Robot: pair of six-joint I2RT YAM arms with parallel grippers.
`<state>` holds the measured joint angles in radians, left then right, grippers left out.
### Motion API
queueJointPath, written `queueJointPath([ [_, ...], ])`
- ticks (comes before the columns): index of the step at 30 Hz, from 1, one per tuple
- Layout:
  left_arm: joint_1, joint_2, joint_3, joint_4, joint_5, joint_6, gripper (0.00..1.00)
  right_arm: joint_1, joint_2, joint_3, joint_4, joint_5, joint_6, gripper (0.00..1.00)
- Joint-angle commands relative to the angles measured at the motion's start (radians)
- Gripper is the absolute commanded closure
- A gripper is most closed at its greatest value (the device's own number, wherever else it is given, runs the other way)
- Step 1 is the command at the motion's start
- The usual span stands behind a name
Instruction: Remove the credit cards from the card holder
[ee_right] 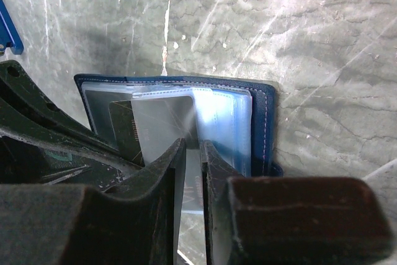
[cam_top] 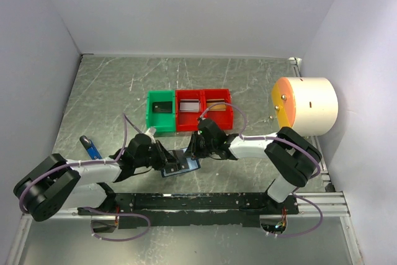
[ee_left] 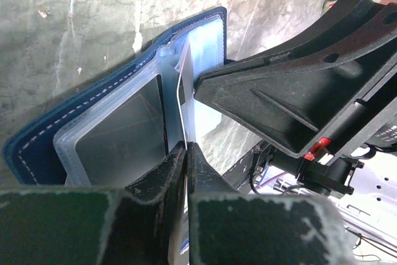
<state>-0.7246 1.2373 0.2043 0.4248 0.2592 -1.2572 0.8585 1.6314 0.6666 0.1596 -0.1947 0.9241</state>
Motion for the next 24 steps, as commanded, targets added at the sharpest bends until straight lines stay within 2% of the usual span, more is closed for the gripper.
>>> queueJointPath([
  [1,0.0,-0.035,0.008,-0.004,-0.023,-0.002,0.88,0.008,0.059,-0.042,-0.154,0.046,-0.027,0.83],
  [12,-0.001,-0.125,0.042,-0.21,-0.1,0.033,0.9,0.007,0.058,-0.027,-0.169,0.059,-0.036,0.83],
  [17,-0.001,-0.111,0.042,-0.199,-0.09,0.038,0.89,0.007,0.038,-0.015,-0.153,0.033,-0.049,0.83],
  [24,-0.001,-0.076,0.05,-0.178,-0.076,0.043,0.88,0.008,-0.059,0.065,-0.143,-0.036,-0.101,0.76],
])
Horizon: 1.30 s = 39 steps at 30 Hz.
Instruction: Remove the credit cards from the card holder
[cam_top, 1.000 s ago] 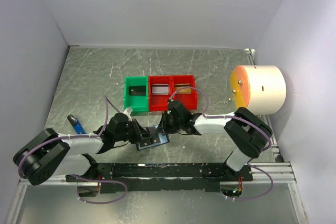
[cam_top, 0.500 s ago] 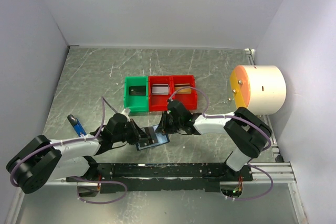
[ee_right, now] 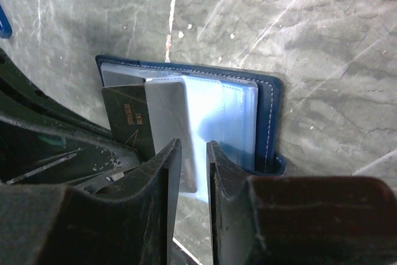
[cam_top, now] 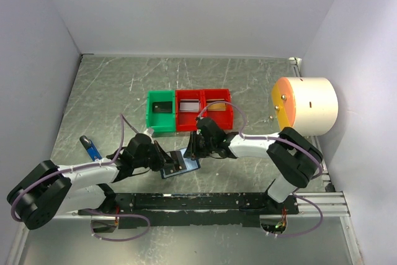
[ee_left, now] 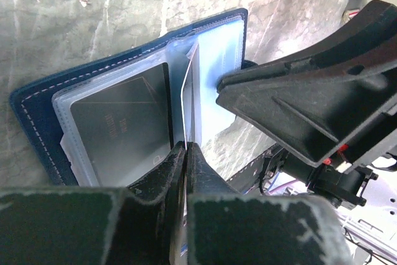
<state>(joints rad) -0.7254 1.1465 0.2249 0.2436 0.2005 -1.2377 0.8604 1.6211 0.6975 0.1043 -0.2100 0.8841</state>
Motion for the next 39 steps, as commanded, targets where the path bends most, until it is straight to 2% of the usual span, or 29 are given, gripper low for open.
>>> queueJointPath([
  [1,0.0,0.013,0.03,0.0,-0.019,0.024,0.88,0.006,-0.058,0.042,-0.081,-0.032,-0.066,0.75],
  [9,0.0,0.0,0.025,-0.009,-0.026,0.023,0.85,0.012,0.025,0.071,-0.014,-0.149,-0.07,0.73],
  [16,0.0,0.013,0.025,0.042,-0.002,0.03,0.76,0.01,0.079,0.054,-0.126,-0.021,-0.047,0.74],
  [21,-0.001,0.058,0.013,0.116,0.02,0.013,0.7,0.01,0.067,-0.008,-0.088,-0.016,-0.005,0.75],
  [25,0.0,0.091,0.0,0.163,0.028,-0.006,0.71,0.01,0.07,-0.032,-0.065,-0.02,0.011,0.76],
  [28,-0.001,0.098,-0.005,0.165,0.023,-0.013,0.78,0.009,0.077,-0.026,-0.074,-0.013,0.007,0.76],
  [33,0.0,0.018,0.018,0.009,-0.037,0.006,0.92,0.005,0.065,-0.003,-0.117,0.036,-0.012,0.76],
  [39,0.0,-0.146,0.069,-0.275,-0.156,0.063,0.93,-0.015,0.045,0.04,-0.199,0.104,-0.053,0.76],
])
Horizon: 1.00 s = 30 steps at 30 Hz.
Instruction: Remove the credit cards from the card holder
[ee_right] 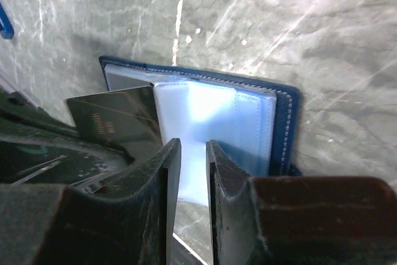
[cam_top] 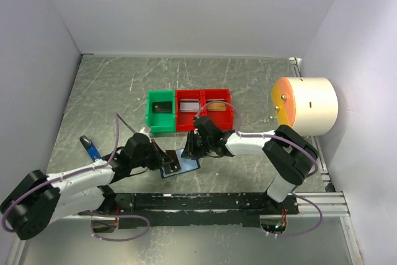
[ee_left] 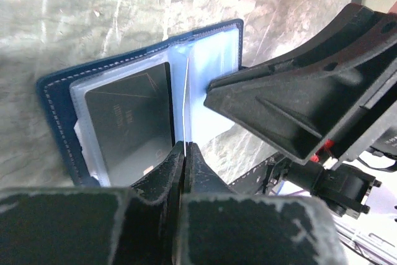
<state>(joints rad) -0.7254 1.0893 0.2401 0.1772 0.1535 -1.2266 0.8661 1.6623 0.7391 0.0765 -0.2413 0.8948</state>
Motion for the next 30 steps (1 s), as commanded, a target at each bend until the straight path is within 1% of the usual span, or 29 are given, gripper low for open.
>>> queueJointPath([
  [1,-0.001,-0.108,0.065,-0.241,-0.12,0.063,0.93,-0.024,-0.006,0.001,-0.173,0.136,-0.067,0.76],
  [4,0.0,-0.149,0.092,-0.31,-0.136,0.09,0.93,-0.026,-0.045,0.021,-0.169,0.122,-0.086,0.75],
  [9,0.001,-0.165,0.176,-0.426,-0.15,0.149,0.93,-0.026,-0.111,0.057,-0.158,0.091,-0.101,0.74],
  [12,0.0,-0.182,0.23,-0.53,-0.184,0.184,0.93,-0.025,-0.135,0.062,-0.117,0.034,-0.112,0.73],
  [17,0.001,-0.242,0.289,-0.66,-0.265,0.198,0.93,-0.003,-0.093,0.079,-0.022,-0.082,-0.106,0.73],
  [21,0.0,-0.303,0.313,-0.719,-0.328,0.19,0.93,0.046,0.006,0.122,0.018,-0.147,-0.106,0.74],
  [25,0.0,-0.348,0.321,-0.753,-0.364,0.18,0.93,0.064,0.075,0.144,-0.047,-0.076,-0.093,0.77],
  [28,0.0,-0.373,0.318,-0.767,-0.369,0.174,0.93,0.056,0.082,0.135,-0.132,0.041,-0.098,0.78],
  [30,0.001,-0.382,0.311,-0.761,-0.357,0.175,0.93,0.043,0.068,0.11,-0.149,0.064,-0.1,0.78],
])
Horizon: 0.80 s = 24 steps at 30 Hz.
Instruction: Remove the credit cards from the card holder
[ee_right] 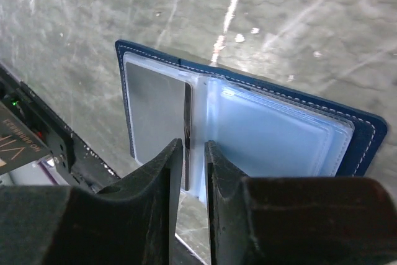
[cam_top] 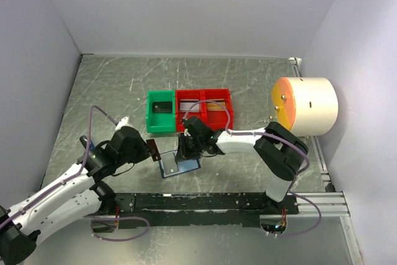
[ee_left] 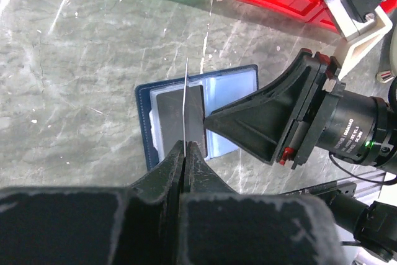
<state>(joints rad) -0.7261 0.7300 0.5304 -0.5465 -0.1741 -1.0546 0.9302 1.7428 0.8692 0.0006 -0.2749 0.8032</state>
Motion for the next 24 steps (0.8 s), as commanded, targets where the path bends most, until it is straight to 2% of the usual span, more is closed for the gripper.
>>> queueJointPath([
  [1,0.001,-0.027,0.017,-0.027,-0.021,0.011,0.93,-0.029,-0.024,-0.033,-0.07,0.097,-0.008,0.78],
  [6,0.001,-0.033,0.002,0.047,0.039,0.05,0.93,-0.038,-0.101,-0.065,-0.018,0.066,-0.01,0.76],
  [10,0.001,-0.022,-0.002,0.116,0.105,0.116,0.93,-0.047,-0.196,-0.074,-0.002,0.098,-0.006,0.69],
  [13,0.008,-0.006,0.015,0.168,0.173,0.194,0.93,-0.094,-0.289,-0.105,0.0,0.127,0.0,0.59],
  [16,0.049,-0.001,0.028,0.192,0.235,0.251,0.93,-0.186,-0.379,-0.171,0.049,0.077,0.026,0.44],
  [20,0.172,-0.016,-0.003,0.28,0.457,0.297,0.93,-0.292,-0.482,-0.266,0.172,0.011,0.062,0.28],
  [24,0.325,-0.042,-0.091,0.466,0.738,0.249,0.93,-0.319,-0.582,-0.349,0.317,-0.012,0.085,0.24],
])
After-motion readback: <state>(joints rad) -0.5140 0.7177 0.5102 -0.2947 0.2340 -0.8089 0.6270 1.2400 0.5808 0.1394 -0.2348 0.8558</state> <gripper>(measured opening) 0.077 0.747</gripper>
